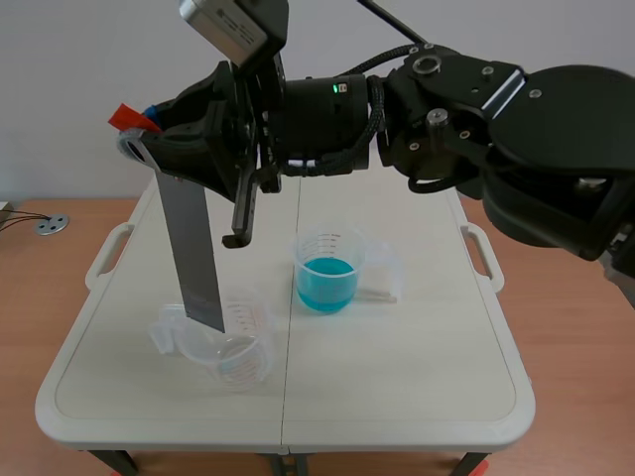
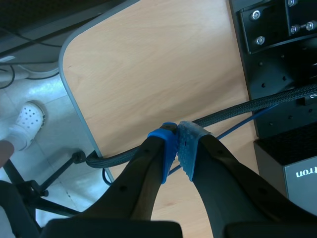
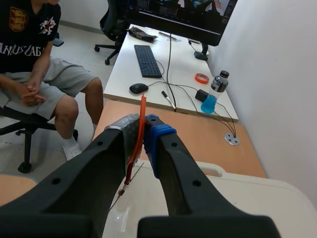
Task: Hold the metal plate by the orange handle, dip it into the blue solution, take it out and point at it, then put the plate back in the beaker on the left.
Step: 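Put the plate into the left beaker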
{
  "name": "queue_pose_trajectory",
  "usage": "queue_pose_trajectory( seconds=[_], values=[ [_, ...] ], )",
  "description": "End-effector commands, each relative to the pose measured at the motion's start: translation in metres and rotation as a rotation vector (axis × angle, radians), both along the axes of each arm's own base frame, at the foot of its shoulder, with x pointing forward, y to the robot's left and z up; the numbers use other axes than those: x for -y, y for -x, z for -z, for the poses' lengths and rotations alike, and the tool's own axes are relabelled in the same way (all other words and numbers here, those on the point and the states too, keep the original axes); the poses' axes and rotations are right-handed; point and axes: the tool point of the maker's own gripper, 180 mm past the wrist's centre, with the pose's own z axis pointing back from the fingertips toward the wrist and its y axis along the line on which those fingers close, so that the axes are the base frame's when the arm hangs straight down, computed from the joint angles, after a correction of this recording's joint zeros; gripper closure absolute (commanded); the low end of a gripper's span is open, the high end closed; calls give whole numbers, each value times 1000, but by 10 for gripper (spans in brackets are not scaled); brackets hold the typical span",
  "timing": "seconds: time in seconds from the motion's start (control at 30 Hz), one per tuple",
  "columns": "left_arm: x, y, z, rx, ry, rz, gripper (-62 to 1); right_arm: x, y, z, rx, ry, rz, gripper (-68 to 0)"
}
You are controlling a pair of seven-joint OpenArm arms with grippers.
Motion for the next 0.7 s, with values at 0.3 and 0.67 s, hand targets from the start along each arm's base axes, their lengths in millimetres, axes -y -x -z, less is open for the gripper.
queue_pose_trajectory(
  seconds=[0.3,0.67],
  values=[
    [4,-2,-2,10,16,3,-32,-3,6,-3,-4,-10,-15,-13],
    [4,-4,-2,16,17,3,-32,-2,9,16,-27,47,-3,-13]
  ],
)
